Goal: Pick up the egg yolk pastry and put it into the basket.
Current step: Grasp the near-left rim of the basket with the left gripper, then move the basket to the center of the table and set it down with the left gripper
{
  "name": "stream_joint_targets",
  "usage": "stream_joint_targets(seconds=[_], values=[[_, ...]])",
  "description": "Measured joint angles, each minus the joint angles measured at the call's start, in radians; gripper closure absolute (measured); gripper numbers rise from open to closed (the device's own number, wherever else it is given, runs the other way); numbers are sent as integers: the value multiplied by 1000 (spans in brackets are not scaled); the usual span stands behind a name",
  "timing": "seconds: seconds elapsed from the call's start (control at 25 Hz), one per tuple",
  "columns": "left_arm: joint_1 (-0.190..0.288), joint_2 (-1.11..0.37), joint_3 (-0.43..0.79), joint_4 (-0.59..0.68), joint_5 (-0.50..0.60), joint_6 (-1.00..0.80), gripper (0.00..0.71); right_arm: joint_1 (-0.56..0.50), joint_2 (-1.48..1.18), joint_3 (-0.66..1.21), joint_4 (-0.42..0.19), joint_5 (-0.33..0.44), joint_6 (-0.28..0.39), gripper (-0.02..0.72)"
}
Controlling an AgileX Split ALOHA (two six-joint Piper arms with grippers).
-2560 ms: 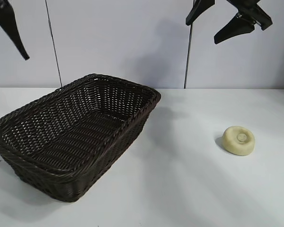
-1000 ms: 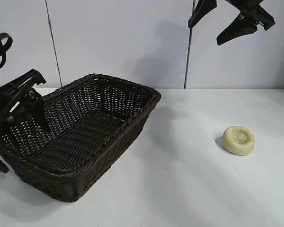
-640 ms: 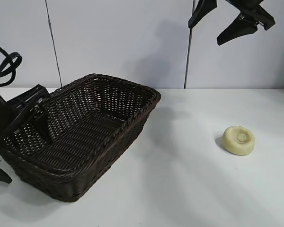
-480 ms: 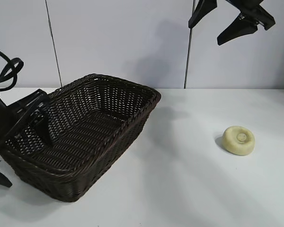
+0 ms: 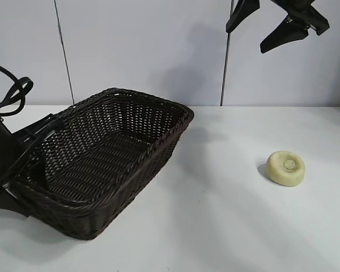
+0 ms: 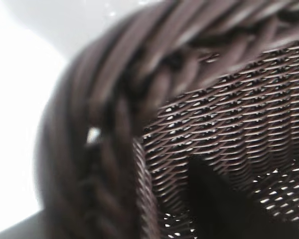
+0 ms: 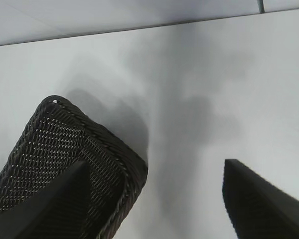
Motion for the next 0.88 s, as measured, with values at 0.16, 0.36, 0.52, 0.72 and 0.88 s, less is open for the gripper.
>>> stream_joint_targets(seconds=[0.16,0.36,0.52,0.72,0.88], values=[[0,0,0,1,8,2,608,0,0,0,0,-1,0,167],[4,-19,0,1,32,2,608,0,0,0,0,-1,0,167],[39,-50,-1,7,79,10,608,0,0,0,0,-1,0,167],[81,-57,-82,16,174,116,608,0,0,0,0,-1,0,167],[84,-57,-176,8,240,223,608,0,0,0,0,-1,0,167]])
